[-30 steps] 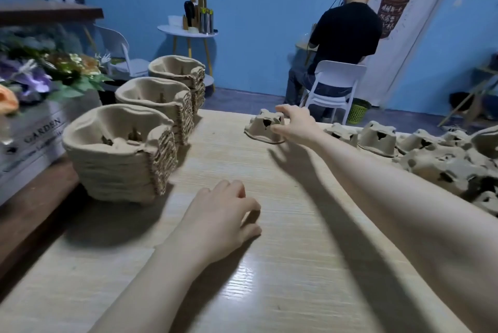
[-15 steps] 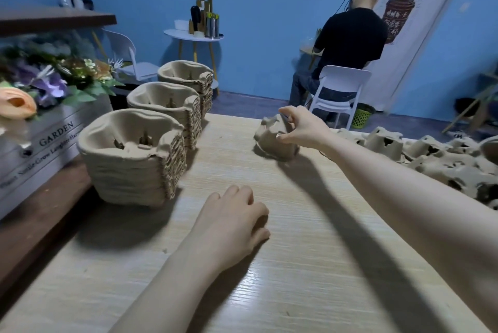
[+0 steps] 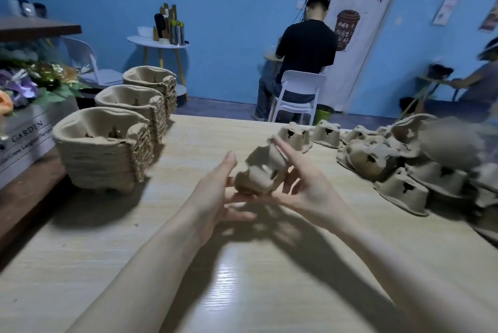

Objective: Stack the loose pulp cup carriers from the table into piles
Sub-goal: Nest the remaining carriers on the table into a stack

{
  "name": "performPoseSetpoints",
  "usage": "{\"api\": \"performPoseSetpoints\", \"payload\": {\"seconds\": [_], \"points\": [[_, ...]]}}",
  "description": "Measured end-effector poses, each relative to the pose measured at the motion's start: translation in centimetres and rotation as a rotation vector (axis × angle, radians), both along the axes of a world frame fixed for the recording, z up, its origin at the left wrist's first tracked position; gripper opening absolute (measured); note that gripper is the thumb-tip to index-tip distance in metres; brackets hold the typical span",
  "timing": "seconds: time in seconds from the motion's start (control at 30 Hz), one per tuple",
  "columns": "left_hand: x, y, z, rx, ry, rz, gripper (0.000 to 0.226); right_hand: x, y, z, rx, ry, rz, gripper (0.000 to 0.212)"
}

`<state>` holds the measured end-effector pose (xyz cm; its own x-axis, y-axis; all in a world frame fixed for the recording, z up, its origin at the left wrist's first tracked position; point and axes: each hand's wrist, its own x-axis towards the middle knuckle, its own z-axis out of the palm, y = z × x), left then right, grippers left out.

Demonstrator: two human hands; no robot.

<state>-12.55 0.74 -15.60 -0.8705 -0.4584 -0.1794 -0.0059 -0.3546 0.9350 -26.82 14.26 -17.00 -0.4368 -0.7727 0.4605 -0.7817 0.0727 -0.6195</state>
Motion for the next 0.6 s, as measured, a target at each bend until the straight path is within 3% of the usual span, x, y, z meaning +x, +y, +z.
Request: {"api": "performPoseSetpoints", "payload": {"seconds": [0.07,0.2,0.3,0.47,0.53,0.6], "points": [[-0.5,1.7,-0.3,-0.161,0.019,0.019,0.026,0.8,1.9,-0.2,-0.038,0.008,-0.006,0.084],[-1.9,4.9,-1.1,-0.433,0.121,0.141,0.028,2.2,5.7,-0.8,-0.143,0.021,-0.081,0.084],[-2.7,6.9,-1.3,-0.584,0.157,0.177,0.037,2.8,8.3,-1.0,-0.265,-0.106,-0.123,0.075],[-3.4,9.9,-1.8,-0.8,0.293,0.115,0.033,2.1,11.8,-1.3,-0.378,-0.172,-0.221,0.086],[-3.8,10.9,-1.9,-0.905,0.323,0.091,0.031,1.4,12.9,-1.5,-0.295,-0.061,-0.265,0.069],[-4.3,11.7,-2.0,-0.958,0.352,0.068,0.031,0.9,14.0,-1.4,-0.25,0.052,-0.326,0.039]]}}
